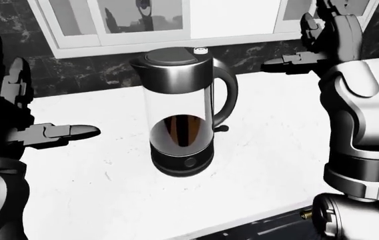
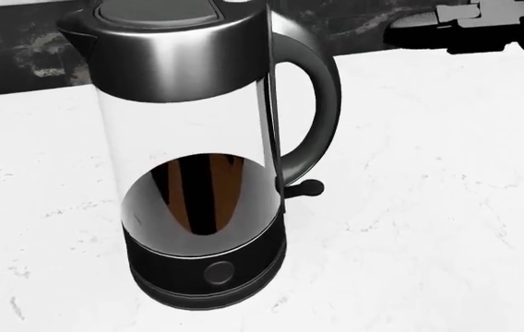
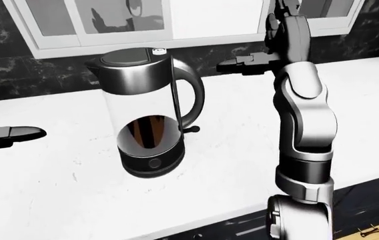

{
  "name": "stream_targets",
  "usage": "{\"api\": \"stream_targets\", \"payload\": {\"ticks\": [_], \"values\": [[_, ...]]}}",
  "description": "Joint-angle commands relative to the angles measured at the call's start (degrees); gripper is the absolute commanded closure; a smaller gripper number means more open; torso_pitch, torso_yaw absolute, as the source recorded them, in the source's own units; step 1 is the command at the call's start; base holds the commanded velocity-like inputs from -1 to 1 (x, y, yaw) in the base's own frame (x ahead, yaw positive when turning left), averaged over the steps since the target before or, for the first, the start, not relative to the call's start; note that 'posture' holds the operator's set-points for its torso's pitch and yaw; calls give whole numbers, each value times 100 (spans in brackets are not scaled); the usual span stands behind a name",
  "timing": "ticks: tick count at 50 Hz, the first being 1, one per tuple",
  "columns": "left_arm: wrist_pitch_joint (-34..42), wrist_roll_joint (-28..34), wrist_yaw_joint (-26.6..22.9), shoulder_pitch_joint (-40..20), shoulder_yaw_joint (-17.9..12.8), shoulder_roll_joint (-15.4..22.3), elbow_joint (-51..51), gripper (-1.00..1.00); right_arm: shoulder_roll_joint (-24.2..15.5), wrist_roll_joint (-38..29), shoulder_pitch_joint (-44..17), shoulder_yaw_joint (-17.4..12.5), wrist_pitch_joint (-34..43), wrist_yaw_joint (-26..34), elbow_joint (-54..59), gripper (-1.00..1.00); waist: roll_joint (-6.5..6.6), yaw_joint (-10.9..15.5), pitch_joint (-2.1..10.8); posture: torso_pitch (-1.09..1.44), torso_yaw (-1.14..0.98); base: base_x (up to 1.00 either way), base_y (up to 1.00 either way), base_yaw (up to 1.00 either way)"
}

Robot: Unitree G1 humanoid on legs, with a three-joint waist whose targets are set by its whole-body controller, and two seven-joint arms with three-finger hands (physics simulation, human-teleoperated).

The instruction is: Press the button to open the lid of the electric kettle.

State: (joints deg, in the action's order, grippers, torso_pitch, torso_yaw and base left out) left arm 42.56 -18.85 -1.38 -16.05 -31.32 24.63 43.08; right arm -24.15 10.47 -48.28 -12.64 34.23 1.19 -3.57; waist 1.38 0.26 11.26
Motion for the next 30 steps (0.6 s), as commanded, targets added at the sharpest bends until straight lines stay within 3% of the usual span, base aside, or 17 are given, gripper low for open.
{"api": "stream_targets", "payload": {"ticks": [1, 13, 30], "values": [[-106, -3, 15, -134, -54, 78, 117, -100, -73, -13, -264, -34, -160, -3, -122, -100, 6, -3, 105, -30, 0, 0, 0, 0], [-266, 83, -39, -67, -33, 30, 97, -100, -31, -106, -464, 51, -217, 53, 74, -100, 12, 4, 375, -38, 0, 0, 0, 0], [-289, 192, -60, -59, 22, 38, 98, -100, 109, -338, -1017, 214, -498, 126, 876, -100, 40, 11, 372, -38, 0, 0, 0, 0]]}}
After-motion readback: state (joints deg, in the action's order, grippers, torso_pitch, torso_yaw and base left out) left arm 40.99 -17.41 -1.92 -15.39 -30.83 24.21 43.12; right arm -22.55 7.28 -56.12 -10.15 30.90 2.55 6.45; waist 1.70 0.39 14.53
